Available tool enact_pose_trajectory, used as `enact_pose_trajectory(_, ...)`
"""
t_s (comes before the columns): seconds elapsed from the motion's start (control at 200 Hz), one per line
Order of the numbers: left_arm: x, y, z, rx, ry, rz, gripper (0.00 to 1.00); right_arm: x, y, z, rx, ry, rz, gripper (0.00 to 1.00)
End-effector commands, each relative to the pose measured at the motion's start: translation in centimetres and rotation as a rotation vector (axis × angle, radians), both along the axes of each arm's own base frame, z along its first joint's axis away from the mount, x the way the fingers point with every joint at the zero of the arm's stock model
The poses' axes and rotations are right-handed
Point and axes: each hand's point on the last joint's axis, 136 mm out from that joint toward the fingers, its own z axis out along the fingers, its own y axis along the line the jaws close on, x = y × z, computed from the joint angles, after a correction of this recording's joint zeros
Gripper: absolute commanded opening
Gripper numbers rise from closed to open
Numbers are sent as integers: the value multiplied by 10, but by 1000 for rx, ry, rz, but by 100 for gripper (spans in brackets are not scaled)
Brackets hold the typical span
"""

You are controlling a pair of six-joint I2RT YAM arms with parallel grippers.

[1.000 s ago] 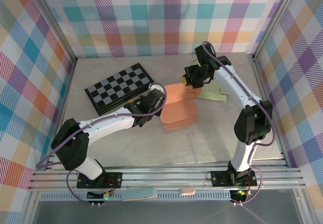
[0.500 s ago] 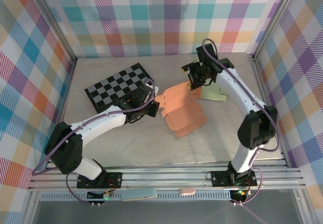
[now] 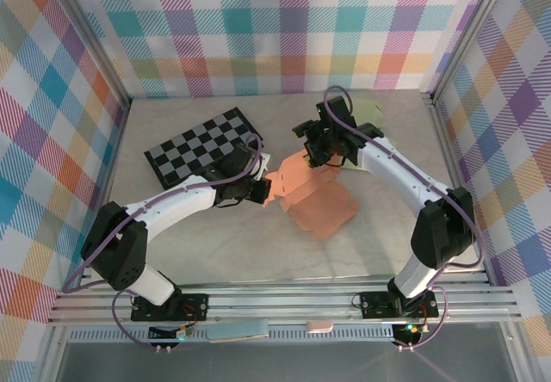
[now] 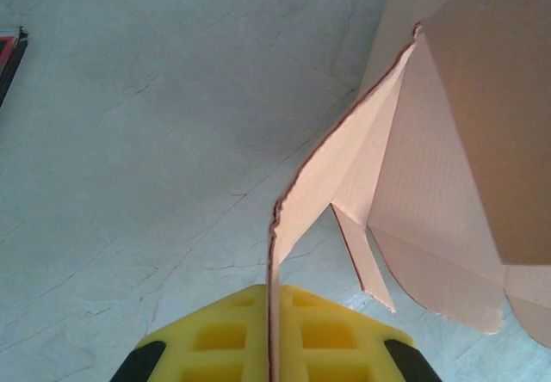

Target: Fold the paper box

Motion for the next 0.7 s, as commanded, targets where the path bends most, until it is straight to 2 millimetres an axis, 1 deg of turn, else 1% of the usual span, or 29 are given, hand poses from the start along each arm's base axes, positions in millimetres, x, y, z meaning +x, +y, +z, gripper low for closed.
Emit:
enact_pose_trajectory(0.0, 1, 0, 1, 0, 22, -17, 0, 5, 9, -15, 37, 13, 35, 63)
enact_pose_trajectory(0.045, 2, 1, 0, 1, 22, -14, 0, 4, 11, -21, 41, 31, 45, 62)
enact_pose_trajectory(0.145, 3, 3, -1, 5, 23, -14, 0, 5, 13, -28, 53, 34, 57, 56)
enact_pose_trajectory(0.4, 4, 4, -4, 12, 30, -13, 0, 3, 5, -53, 57, 78, 59, 46)
enact_pose_trajectory(0.57, 6, 6, -9, 14, 46, 0, 0, -2, 0, -62, 65, 75, 60, 39)
enact_pose_trajectory(0.695, 8, 9, -14, 8, 69, 26, 0, -1, 0, -63, 81, 23, 67, 34)
